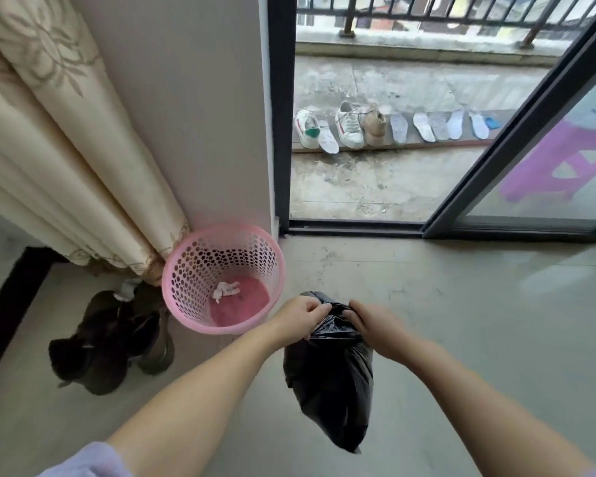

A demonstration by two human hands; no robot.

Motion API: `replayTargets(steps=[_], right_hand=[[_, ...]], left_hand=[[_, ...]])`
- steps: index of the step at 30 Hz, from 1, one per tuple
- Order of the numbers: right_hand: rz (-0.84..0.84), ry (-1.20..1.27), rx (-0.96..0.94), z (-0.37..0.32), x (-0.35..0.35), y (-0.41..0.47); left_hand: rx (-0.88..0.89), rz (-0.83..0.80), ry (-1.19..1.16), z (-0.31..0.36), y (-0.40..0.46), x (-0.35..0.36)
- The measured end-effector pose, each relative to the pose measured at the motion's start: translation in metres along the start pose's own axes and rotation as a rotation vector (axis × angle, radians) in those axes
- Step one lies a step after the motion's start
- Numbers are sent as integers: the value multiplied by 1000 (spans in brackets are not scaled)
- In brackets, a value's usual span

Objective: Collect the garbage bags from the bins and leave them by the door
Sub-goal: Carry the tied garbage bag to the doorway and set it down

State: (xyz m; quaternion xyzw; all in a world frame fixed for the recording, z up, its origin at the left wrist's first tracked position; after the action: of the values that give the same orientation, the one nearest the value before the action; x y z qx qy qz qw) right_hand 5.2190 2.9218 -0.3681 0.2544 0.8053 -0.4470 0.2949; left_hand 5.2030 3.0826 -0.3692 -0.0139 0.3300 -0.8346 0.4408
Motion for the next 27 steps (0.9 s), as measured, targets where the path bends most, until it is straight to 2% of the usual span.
replayTargets(steps=[9, 16, 21, 27], right_hand=[[-54, 25, -32, -93, -143, -146], [-82, -93, -60, -143, -229, -244], [-33, -182, -8, -149, -259, -273], [62, -187, 46, -162, -261, -306]], left_hand=[[38, -5, 153, 176, -136, -41], [93, -21, 459, 279, -210, -58], [98, -54, 655, 325, -228, -62], [166, -143, 884, 352, -246, -59]])
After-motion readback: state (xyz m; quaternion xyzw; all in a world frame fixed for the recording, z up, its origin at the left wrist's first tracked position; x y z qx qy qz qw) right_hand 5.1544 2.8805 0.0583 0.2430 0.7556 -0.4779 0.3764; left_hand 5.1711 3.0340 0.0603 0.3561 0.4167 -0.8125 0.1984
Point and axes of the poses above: each hand's wrist, its own y-axis towards the middle knuckle, its own x-axis out of the palm, z = x × y, the point moved 3 cm from there along y, towards the middle knuckle, and after that the axes turned 14 degrees about -z, right-handed, at the moved point
